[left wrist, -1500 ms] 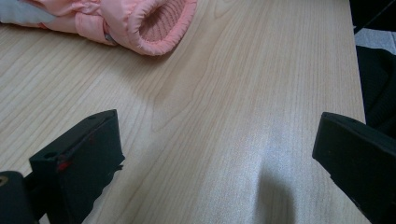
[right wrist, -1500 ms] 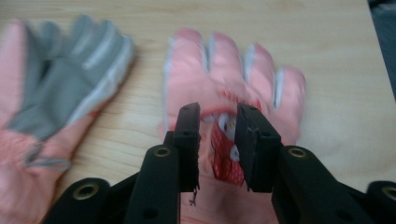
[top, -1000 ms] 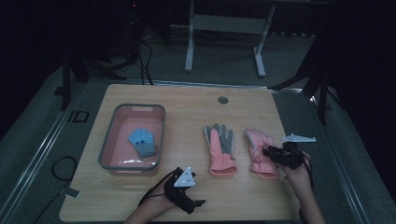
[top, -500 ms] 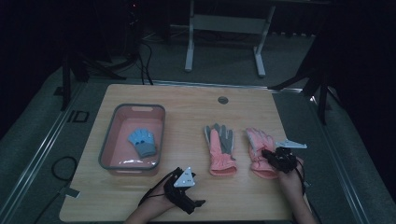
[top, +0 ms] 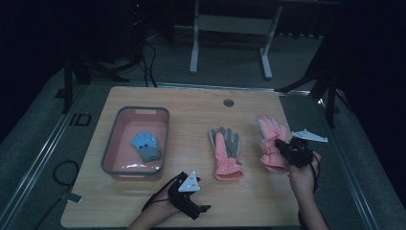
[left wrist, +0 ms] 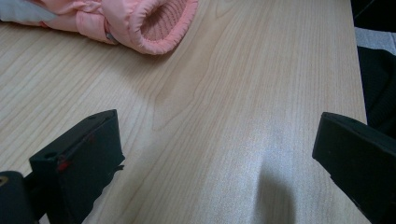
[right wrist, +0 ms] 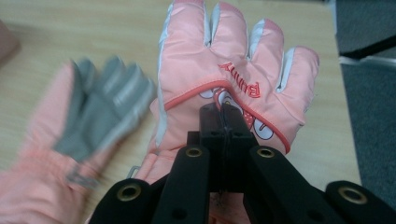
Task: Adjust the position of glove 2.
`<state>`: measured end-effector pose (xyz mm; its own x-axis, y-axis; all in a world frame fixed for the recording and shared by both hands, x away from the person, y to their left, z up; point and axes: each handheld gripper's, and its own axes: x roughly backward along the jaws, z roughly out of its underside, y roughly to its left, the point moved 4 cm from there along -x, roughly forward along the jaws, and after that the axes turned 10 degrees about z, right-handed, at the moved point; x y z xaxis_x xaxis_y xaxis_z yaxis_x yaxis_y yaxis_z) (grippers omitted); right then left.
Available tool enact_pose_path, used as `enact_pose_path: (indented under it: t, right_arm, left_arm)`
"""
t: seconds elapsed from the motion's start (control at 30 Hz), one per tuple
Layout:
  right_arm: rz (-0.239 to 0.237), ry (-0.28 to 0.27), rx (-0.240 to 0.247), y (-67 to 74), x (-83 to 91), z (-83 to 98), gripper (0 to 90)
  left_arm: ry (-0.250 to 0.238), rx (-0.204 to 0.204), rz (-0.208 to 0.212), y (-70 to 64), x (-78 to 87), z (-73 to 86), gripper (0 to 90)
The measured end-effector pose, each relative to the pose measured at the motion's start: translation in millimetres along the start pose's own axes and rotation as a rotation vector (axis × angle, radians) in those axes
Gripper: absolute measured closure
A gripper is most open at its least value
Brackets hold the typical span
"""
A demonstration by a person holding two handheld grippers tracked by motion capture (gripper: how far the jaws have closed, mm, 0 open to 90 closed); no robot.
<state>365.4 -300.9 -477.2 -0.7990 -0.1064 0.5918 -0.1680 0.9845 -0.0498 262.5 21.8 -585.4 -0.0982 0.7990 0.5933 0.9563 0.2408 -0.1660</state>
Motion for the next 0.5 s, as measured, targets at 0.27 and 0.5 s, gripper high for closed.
enact_pose_path:
  t: [0.27, 0.5]
  right_arm:
    - [-0.025, -0.059, 0.016, 32.1, 22.4, -31.1, 89.4]
    - [-0.065, -0.07, 0.035, 68.1, 28.2, -43.8, 89.4]
  left_arm:
    - [-0.001, -0.003, -0.001, -0.2, 0.1, -0.3, 1.6]
    - [-0.001, -0.003, -0.001, -0.3, 0.0, -0.4, 1.6]
